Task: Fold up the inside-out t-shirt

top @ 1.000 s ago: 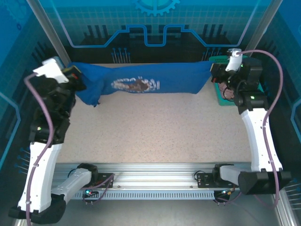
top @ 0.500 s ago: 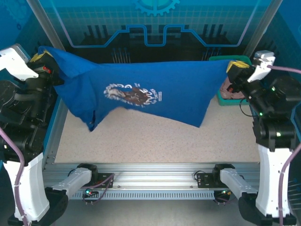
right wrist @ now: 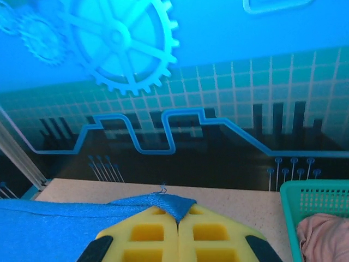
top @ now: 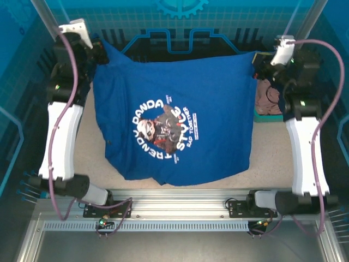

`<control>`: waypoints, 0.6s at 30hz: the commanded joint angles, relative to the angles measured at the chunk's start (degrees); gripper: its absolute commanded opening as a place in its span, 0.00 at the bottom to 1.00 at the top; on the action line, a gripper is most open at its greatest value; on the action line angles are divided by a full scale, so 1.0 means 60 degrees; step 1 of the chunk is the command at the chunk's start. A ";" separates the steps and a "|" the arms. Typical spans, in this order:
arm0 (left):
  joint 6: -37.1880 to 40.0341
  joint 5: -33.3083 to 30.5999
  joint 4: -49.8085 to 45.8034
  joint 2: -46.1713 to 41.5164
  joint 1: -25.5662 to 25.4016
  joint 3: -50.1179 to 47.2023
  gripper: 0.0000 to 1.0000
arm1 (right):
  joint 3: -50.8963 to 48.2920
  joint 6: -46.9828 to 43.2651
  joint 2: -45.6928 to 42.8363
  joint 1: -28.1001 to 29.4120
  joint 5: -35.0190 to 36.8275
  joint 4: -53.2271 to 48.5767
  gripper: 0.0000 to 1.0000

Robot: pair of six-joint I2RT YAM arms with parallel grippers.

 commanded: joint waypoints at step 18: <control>-0.0297 0.1398 0.1822 -0.2886 0.0178 0.0943 0.00 | 0.1954 0.0144 -0.1504 0.0329 -0.0633 -0.0124 0.00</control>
